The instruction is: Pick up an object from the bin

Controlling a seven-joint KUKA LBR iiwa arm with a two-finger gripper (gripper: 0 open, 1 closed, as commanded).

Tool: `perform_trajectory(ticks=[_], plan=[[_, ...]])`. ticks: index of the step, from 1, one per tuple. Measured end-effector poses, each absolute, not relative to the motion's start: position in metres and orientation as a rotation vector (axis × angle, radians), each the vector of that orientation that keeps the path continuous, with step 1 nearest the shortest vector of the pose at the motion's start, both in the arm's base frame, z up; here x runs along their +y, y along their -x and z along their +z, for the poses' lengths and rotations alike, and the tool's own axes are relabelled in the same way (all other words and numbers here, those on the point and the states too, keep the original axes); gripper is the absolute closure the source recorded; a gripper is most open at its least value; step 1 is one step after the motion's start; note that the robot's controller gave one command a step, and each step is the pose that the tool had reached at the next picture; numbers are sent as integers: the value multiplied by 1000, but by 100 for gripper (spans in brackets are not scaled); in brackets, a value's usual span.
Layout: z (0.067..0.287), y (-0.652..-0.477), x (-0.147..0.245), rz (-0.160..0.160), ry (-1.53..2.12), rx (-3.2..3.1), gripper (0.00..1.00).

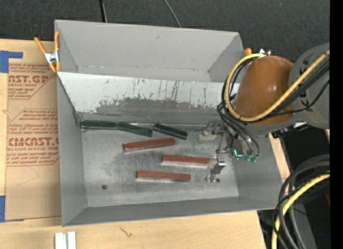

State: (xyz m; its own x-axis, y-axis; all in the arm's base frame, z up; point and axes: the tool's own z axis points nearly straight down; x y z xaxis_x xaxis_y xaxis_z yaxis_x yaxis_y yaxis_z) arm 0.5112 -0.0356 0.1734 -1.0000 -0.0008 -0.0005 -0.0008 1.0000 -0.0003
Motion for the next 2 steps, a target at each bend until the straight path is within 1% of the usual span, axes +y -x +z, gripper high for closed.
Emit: perform_trajectory(ticks=[1,2], plan=[[75,-572,-65,-1,35,3129,100],[75,-572,-65,-1,36,3129,100]])
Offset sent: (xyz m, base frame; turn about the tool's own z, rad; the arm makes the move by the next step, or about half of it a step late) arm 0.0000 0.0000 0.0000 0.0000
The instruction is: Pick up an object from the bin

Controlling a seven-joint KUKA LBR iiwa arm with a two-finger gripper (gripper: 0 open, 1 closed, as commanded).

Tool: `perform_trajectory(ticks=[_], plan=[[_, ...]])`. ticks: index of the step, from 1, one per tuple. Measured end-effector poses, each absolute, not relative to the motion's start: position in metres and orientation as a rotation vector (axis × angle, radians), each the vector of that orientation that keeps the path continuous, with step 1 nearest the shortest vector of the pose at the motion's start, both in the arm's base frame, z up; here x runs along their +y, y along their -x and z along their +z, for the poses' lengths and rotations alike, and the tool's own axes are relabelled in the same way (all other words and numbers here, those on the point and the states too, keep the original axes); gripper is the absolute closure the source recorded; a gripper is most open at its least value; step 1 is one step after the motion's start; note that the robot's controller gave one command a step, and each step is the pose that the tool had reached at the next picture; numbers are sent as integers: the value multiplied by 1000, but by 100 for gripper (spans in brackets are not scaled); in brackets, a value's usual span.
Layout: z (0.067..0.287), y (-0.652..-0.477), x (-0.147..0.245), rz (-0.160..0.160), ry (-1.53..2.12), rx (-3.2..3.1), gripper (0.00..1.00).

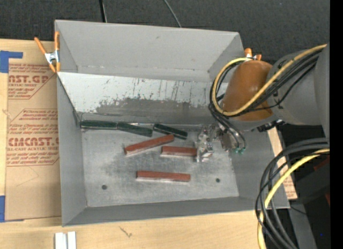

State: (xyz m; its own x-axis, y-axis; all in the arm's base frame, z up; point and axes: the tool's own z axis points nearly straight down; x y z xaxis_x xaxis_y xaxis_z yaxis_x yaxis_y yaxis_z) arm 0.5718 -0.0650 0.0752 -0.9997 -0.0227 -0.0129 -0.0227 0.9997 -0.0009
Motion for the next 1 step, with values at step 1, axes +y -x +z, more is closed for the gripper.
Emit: perform_trajectory(ticks=[1], plan=[[227,-567,-40,0,151,3133,100]])
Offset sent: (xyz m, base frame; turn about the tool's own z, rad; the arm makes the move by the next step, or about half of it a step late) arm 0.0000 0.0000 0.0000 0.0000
